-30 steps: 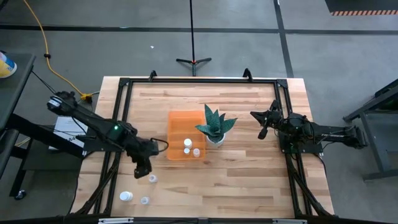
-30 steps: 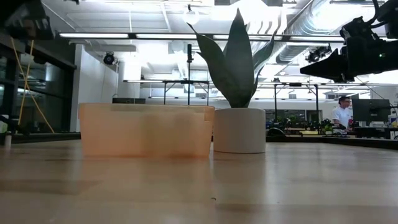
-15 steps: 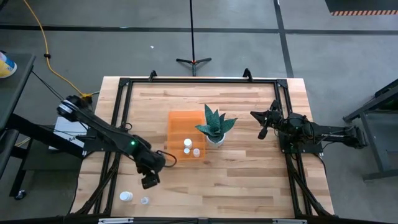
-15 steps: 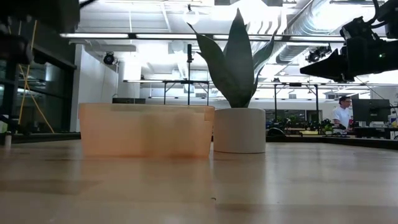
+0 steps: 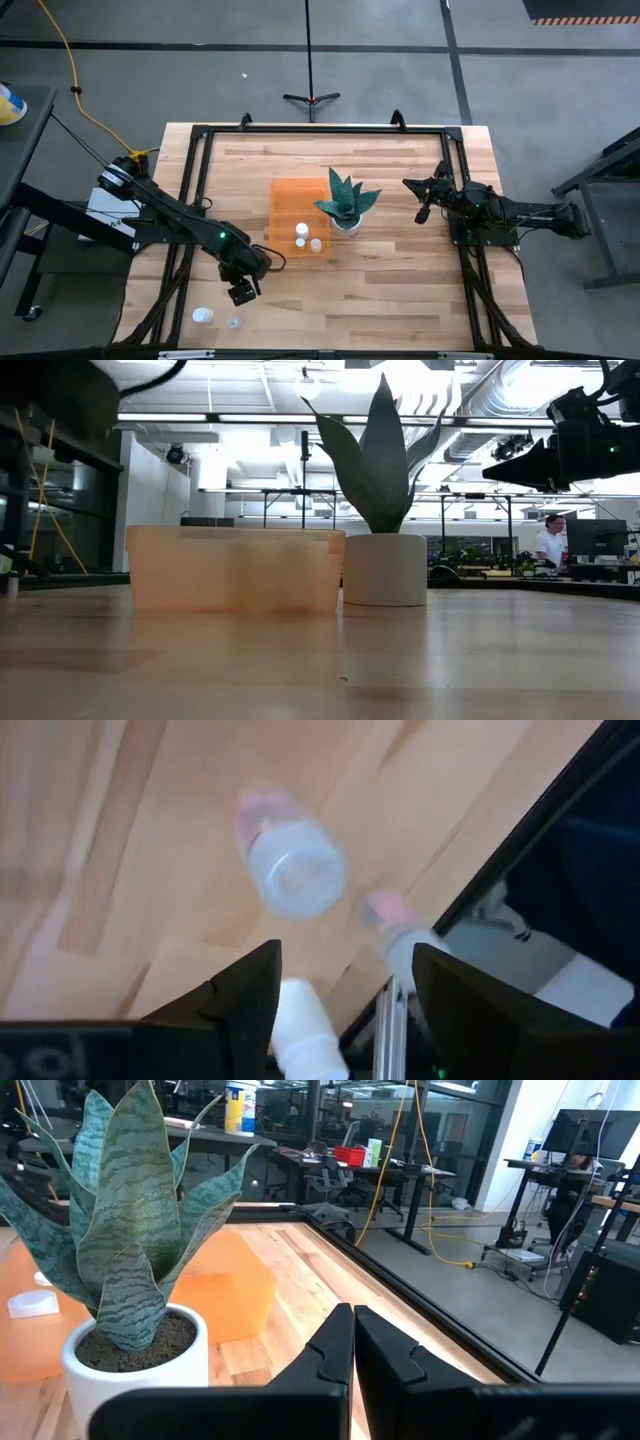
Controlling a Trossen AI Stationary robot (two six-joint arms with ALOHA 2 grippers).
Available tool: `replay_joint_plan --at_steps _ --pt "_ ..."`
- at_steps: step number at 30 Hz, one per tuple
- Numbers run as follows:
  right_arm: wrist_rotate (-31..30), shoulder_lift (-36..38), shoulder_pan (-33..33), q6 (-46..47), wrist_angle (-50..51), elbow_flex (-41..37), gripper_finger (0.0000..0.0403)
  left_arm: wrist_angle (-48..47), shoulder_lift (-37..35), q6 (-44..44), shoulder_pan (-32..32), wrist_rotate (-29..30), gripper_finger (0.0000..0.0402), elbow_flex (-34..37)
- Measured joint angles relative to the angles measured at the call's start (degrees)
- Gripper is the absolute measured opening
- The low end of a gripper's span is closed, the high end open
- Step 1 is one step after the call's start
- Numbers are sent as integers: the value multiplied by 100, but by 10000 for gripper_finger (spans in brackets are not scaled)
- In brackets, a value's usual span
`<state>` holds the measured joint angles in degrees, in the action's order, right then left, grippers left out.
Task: Pick and place pill bottles into a basket
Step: Put the top transparent pill bottle into the orange container
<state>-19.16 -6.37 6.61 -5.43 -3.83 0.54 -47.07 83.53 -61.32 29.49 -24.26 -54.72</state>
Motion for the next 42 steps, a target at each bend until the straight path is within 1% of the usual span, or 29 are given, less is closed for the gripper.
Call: replay_joint_plan --at_steps 6,9,15,19,24,36,42 --pt "8 -2 -1 0 10 0 1 -147 0 626 474 1344 238 -296" --pt "2 -2 -2 0 6 0 4 -154 -2 706 773 1750 228 -323" --pt "3 -2 0 0 14 0 7 -152 -2 607 1155 2049 223 -325" --pt "3 -2 0 0 17 0 7 -154 -2 1079 1139 2131 222 -325" --pt "4 -2 -1 0 24 0 8 -150 -2 1469 1142 2640 222 -325" --pt "11 -4 -1 -14 32 0 3 68 -7 1839 1142 2764 223 -253" --pt "35 -4 0 20 37 0 4 178 -7 1410 1142 2749 223 97"
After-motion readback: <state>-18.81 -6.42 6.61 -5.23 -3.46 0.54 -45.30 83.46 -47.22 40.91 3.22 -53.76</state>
